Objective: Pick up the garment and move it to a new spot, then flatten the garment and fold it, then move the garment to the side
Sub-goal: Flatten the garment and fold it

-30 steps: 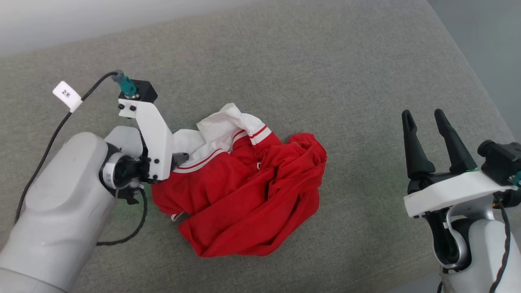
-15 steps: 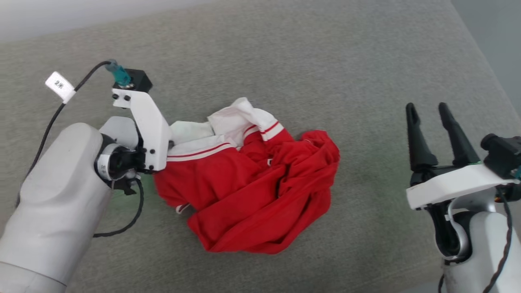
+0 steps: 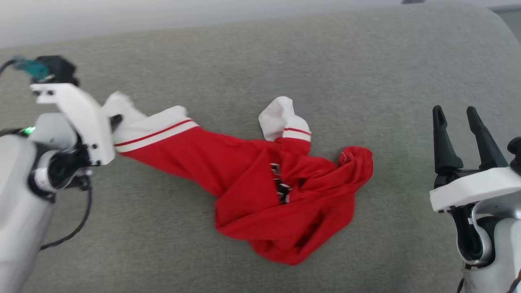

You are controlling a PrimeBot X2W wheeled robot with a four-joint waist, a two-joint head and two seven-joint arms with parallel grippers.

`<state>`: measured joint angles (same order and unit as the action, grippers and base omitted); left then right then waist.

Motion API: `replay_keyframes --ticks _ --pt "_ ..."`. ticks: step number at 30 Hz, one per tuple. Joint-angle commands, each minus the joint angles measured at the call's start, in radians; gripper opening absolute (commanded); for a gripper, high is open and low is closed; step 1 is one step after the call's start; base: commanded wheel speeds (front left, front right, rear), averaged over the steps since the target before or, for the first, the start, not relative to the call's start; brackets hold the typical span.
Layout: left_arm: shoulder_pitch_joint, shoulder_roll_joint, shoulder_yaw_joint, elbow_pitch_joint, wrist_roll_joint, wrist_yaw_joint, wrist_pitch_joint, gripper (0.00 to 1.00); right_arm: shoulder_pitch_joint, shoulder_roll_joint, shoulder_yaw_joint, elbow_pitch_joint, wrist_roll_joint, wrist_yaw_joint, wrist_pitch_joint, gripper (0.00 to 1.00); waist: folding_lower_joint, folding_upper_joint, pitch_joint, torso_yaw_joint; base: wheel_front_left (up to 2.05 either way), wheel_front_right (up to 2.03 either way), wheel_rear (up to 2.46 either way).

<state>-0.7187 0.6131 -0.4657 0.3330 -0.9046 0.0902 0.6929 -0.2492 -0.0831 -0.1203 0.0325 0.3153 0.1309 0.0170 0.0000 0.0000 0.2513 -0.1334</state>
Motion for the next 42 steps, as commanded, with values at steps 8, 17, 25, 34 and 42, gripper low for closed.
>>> replay_keyframes --ticks 8,17,25,34,42 --pt "0.191 0.066 0.06 -0.049 -0.035 0.057 -0.055 0.0 0.028 0.007 -0.005 -0.028 -0.021 0.0 0.024 1.0 0.0 0.0 -0.024 0.058 0.0 0.0 0.0" --pt "0.206 0.037 0.065 0.031 -0.062 0.034 -0.082 1.0 0.033 0.004 0.008 -0.016 -0.009 0.0 0.028 1.0 0.0 0.0 -0.044 0.074 0.0 0.0 0.0" --pt "0.11 0.019 0.023 -0.045 -0.05 0.055 0.015 1.0 0.054 0.002 0.012 -0.009 -0.011 0.0 0.032 1.0 0.0 0.0 -0.082 0.074 0.0 0.0 0.0" --pt "0.023 -0.052 -0.107 -0.185 -0.028 0.084 0.209 1.0 0.053 0.002 0.022 -0.004 -0.01 0.0 0.033 1.0 0.0 0.0 -0.107 0.053 0.0 0.0 0.0" --pt "0.011 -0.096 -0.208 -0.212 -0.017 0.09 0.329 1.0 0.036 0.01 0.045 0.005 0.002 0.0 0.016 1.0 0.0 0.0 -0.091 -0.005 0.0 0.0 0.0"
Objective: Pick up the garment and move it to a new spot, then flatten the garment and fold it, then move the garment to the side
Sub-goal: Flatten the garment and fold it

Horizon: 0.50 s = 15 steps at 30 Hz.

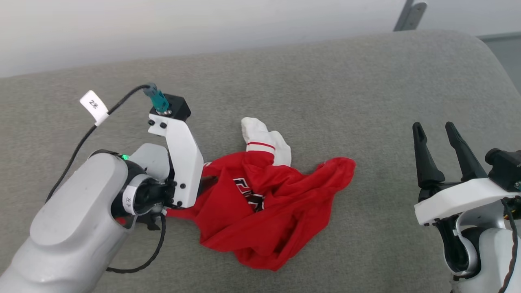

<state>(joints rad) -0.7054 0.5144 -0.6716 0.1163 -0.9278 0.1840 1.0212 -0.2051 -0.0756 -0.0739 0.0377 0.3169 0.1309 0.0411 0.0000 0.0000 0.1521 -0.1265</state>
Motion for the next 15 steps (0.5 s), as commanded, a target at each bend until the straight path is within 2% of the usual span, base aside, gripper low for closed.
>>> replay_keyframes --ticks 1,8,14,15 --pt "0.001 0.002 -0.012 0.013 0.013 -0.007 0.002 1.0 -0.01 0.004 -0.001 0.003 0.004 0.0 -0.009 1.0 0.0 0.0 0.013 -0.02 0.0 0.0 0.0" --pt "0.028 -0.014 -0.029 0.111 0.019 -0.027 -0.033 1.0 -0.027 0.011 0.004 0.02 0.011 0.0 -0.03 1.0 0.0 0.0 0.06 -0.062 0.0 0.0 0.0" --pt "0.015 -0.029 -0.023 0.198 0.021 -0.048 -0.077 1.0 -0.044 0.015 0.008 0.031 0.011 0.0 -0.043 1.0 0.0 0.0 0.09 -0.072 0.0 0.0 0.0" --pt "0.015 -0.035 -0.021 0.211 0.009 -0.053 -0.075 0.34 -0.048 0.015 0.008 0.033 0.011 0.0 -0.045 1.0 0.0 0.0 0.093 -0.071 0.0 0.0 0.0"
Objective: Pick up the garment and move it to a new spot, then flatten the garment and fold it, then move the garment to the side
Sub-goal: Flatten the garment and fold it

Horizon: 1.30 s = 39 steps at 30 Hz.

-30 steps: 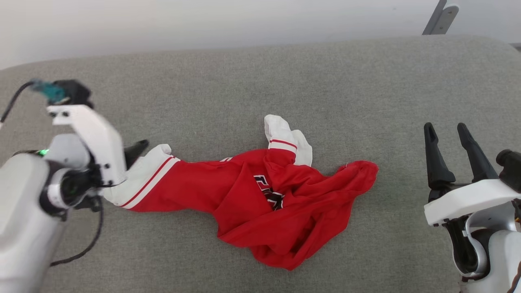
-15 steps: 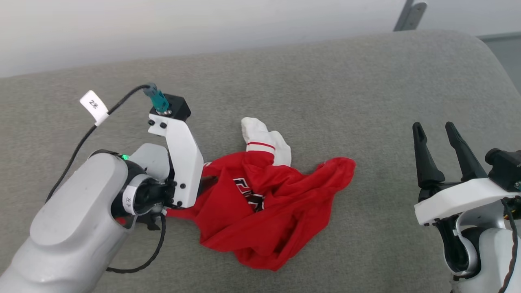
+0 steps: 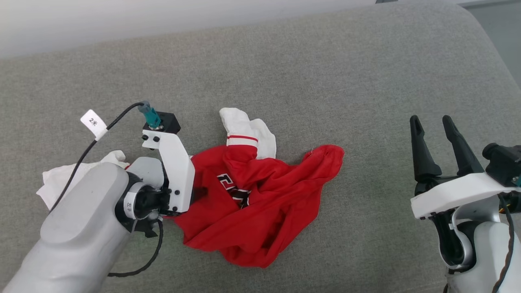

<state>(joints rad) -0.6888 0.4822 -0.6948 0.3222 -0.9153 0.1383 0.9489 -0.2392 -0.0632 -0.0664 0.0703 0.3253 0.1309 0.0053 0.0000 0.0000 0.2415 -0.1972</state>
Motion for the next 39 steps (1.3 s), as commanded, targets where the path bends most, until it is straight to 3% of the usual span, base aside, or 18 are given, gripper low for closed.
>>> replay_keyframes --ticks 1,6,10,19,24,28,32,33,34,35,39 --pt "-0.004 -0.01 0.005 0.014 -0.014 -0.016 -0.004 0.0 -0.016 0.003 0.001 0.003 0.003 0.0 -0.01 1.0 0.0 0.0 0.006 0.001 0.0 0.0 0.0" --pt "-0.012 -0.026 0.019 0.01 -0.042 -0.043 -0.022 0.0 -0.018 0.003 -0.01 0.012 -0.004 0.0 -0.012 1.0 0.0 0.0 0.006 0.027 0.0 0.0 0.0" --pt "0.011 -0.012 0.044 -0.047 -0.048 -0.035 -0.063 0.0 -0.012 -0.002 -0.023 0.009 -0.009 0.0 -0.01 1.0 0.0 0.0 -0.004 0.06 0.0 0.0 0.0" --pt "0.15 0.08 0.121 -0.273 -0.055 0.045 -0.136 0.0 0.004 -0.017 -0.051 -0.01 -0.017 0.0 0.007 1.0 0.0 0.0 -0.019 0.14 0.0 0.0 0.0" --pt "0.273 0.135 0.146 -0.392 -0.061 0.125 -0.15 0.0 0.013 -0.019 -0.056 -0.025 -0.023 0.0 0.021 1.0 0.0 0.0 -0.025 0.182 0.0 0.0 0.0" --pt "0.366 0.145 0.148 -0.446 -0.081 0.159 -0.159 0.0 0.017 -0.013 -0.056 -0.04 -0.031 0.0 0.034 1.0 0.0 0.0 -0.026 0.207 0.0 0.0 0.0" --pt "0.414 0.13 0.135 -0.443 -0.1 0.156 -0.17 0.0 0.012 -0.016 -0.05 -0.041 -0.026 0.0 0.044 1.0 0.0 0.0 -0.029 0.227 0.0 0.0 0.0" --pt "0.419 0.128 0.135 -0.437 -0.098 0.15 -0.179 0.05 0.011 -0.018 -0.044 -0.039 -0.022 0.0 0.046 1.0 0.0 0.0 -0.031 0.231 0.0 0.0 0.0" --pt "0.42 0.121 0.134 -0.431 -0.094 0.141 -0.192 0.37 0.009 -0.019 -0.04 -0.037 -0.019 0.0 0.049 1.0 0.0 0.0 -0.033 0.235 0.0 0.0 0.0" --pt "0.42 0.113 0.137 -0.421 -0.093 0.133 -0.208 1.0 0.009 -0.022 -0.034 -0.035 -0.02 0.0 0.051 1.0 0.0 0.0 -0.036 0.239 0.0 0.0 0.0" --pt "0.406 0.102 0.146 -0.384 -0.079 0.113 -0.255 1.0 0.016 -0.025 -0.005 -0.03 -0.018 0.0 0.07 1.0 0.0 0.0 -0.051 0.255 0.0 0.0 0.0"
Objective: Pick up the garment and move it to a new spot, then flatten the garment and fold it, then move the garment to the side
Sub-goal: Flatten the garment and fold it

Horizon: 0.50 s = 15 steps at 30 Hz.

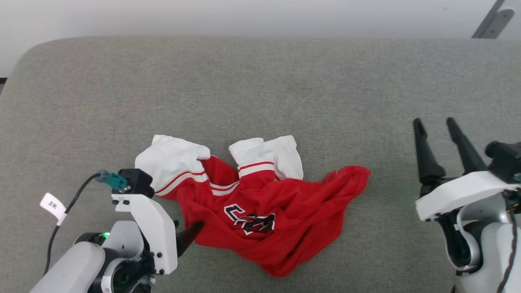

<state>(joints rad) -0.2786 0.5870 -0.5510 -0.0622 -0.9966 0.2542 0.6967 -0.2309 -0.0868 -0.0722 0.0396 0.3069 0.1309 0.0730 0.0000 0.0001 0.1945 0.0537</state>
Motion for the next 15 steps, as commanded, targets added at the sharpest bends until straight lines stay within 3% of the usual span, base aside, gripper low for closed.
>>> replay_keyframes --ticks 1,6,15 --pt "-0.006 -0.005 0.006 0.006 0.003 -0.009 -0.015 1.0 0.011 -0.003 0.008 0.001 -0.001 0.0 0.01 1.0 0.0 -0.0001 -0.007 0.01 0.0 0.0 0.0" --pt "-0.023 -0.008 0.037 0.006 0.04 -0.043 -0.121 1.0 0.014 -0.029 0.061 0.009 0.012 0.0 0.067 1.0 0.0 -0.0001 -0.014 0.049 0.0 0.0 0.0" --pt "-0.003 -0.044 0.079 0.041 0.141 -0.121 -0.427 1.0 -0.029 -0.097 0.189 0.03 0.043 0.0 0.195 1.0 0.0 -0.0001 -0.017 0.146 0.0 0.0 0.0"
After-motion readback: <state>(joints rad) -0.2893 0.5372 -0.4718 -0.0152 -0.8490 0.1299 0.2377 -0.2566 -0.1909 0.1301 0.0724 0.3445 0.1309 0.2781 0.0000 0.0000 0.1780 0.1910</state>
